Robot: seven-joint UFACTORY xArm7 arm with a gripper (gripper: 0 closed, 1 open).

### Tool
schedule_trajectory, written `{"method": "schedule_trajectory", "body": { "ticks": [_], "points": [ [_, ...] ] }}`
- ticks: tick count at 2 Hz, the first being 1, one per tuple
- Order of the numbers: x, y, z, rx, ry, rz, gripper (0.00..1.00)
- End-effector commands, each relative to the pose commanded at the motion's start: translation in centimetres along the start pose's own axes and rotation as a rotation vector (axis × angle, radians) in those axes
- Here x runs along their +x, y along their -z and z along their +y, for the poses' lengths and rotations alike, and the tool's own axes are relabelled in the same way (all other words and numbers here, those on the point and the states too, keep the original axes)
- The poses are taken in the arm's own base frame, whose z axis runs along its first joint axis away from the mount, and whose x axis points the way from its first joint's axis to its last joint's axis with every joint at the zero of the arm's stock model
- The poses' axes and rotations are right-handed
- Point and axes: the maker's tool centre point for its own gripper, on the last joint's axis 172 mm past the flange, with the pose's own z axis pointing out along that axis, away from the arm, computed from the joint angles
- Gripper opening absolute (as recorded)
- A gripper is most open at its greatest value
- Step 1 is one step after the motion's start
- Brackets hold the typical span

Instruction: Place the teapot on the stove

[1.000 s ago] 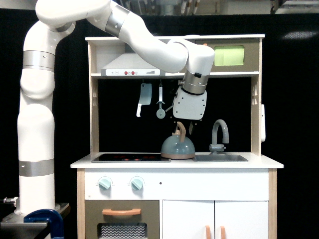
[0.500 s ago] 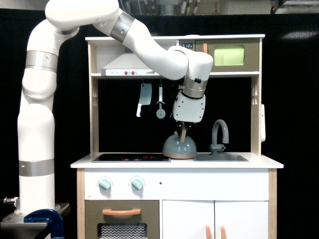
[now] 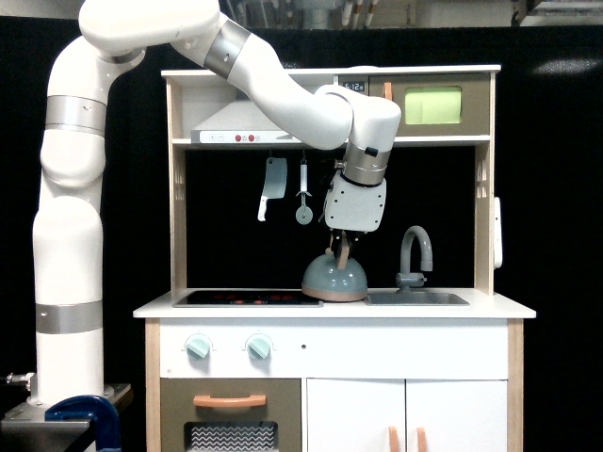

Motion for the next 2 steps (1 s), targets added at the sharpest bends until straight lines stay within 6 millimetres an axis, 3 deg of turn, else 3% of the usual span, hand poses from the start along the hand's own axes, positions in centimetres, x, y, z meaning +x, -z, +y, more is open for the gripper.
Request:
{"method": "schedule_trajectory", "body": {
  "ticks": [1,2],
  "points": [
    [-1.0,2.1,-9.3,0.000,0.000,0.000,0.00],
    [0.3,-1.6,-19.0,0.000,0.000,0.000,0.00]
  ]
}}
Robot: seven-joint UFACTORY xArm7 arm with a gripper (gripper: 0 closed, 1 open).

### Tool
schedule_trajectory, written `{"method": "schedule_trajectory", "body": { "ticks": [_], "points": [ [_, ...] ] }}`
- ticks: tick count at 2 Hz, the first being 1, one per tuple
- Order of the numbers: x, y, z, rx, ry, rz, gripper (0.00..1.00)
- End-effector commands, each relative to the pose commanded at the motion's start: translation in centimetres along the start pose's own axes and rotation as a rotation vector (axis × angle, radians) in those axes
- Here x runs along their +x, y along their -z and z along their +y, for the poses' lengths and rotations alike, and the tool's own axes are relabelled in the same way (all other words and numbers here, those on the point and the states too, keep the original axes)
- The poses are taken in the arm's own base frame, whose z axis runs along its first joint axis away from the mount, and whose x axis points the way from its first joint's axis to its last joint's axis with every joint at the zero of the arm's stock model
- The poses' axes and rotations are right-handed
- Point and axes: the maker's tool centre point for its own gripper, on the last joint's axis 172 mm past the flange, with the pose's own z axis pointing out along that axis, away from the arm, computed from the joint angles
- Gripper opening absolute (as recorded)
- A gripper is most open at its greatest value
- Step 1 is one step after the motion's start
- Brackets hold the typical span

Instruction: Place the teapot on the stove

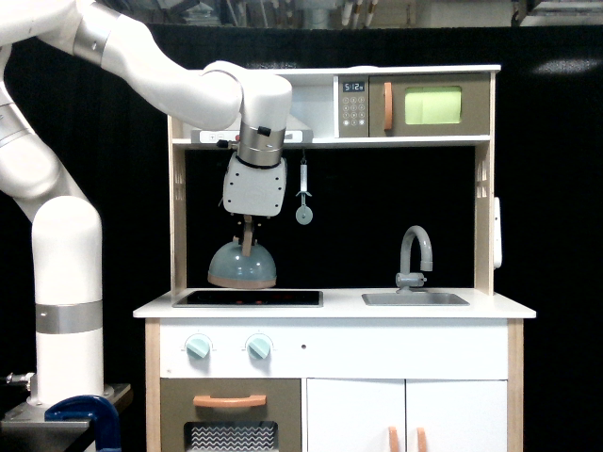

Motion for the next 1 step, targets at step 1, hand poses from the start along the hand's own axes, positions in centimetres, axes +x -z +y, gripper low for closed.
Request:
{"method": "schedule_trajectory", "body": {
  "ticks": [1],
  "points": [
    [2.30,-2.87,-1.68,0.000,0.000,0.000,0.00]
  ]
}}
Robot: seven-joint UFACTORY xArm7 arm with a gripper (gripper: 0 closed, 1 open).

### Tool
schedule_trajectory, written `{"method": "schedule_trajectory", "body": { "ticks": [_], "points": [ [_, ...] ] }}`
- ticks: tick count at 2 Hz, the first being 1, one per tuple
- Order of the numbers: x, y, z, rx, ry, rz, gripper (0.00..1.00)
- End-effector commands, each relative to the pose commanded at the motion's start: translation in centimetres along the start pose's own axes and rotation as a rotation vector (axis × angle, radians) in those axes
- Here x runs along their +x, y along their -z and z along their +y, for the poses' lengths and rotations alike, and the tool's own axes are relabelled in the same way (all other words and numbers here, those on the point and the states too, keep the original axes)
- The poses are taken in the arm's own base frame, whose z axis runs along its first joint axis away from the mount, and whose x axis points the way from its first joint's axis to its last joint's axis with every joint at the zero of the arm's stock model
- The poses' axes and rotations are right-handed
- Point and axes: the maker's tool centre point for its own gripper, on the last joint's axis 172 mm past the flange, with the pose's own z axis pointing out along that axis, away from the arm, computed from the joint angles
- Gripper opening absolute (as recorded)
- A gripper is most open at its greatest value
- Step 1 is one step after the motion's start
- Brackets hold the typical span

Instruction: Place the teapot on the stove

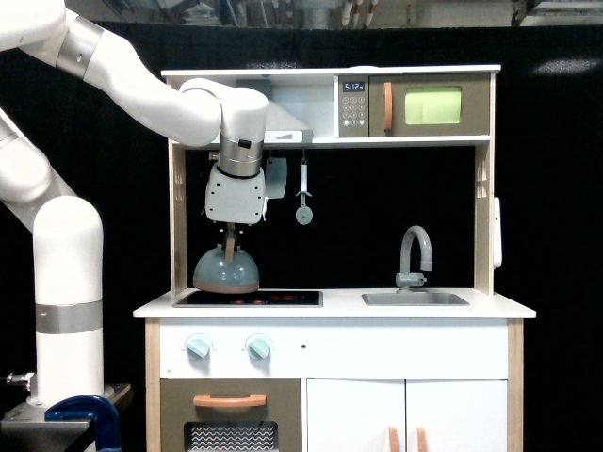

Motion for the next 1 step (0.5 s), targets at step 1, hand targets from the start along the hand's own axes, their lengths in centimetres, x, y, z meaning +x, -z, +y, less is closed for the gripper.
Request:
{"method": "schedule_trajectory", "body": {
  "ticks": [1],
  "points": [
    [0.21,-1.39,-0.55,0.000,0.000,0.000,0.00]
  ]
}}
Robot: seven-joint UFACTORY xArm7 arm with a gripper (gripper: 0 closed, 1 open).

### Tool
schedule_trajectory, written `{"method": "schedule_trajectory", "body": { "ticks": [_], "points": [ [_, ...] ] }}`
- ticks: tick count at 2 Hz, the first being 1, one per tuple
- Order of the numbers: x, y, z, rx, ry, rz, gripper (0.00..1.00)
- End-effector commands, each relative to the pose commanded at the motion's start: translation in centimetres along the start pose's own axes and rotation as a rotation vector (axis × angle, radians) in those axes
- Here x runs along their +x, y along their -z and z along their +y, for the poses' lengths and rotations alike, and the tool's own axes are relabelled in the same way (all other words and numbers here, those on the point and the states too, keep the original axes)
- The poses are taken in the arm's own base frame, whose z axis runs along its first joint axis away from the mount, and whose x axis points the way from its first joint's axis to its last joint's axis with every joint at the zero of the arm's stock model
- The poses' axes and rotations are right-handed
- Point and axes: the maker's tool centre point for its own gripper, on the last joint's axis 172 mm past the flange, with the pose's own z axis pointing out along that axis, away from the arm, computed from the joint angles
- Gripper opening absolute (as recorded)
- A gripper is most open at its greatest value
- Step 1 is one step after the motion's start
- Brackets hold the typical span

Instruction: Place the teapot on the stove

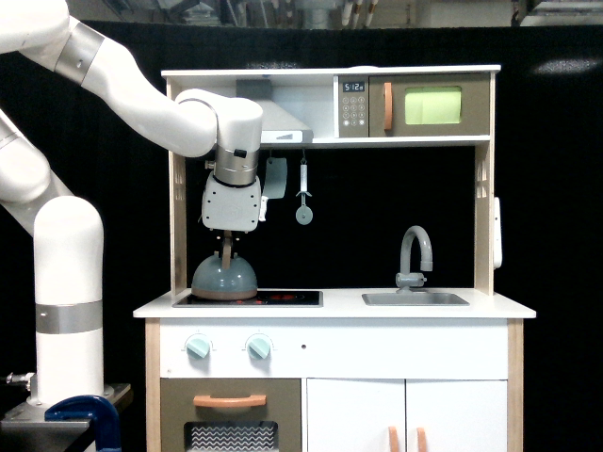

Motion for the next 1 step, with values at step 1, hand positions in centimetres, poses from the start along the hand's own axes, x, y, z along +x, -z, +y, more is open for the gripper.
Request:
{"method": "schedule_trajectory", "body": {
  "ticks": [1],
  "points": [
    [-0.40,-0.11,-0.13,0.000,0.000,0.000,1.00]
  ]
}}
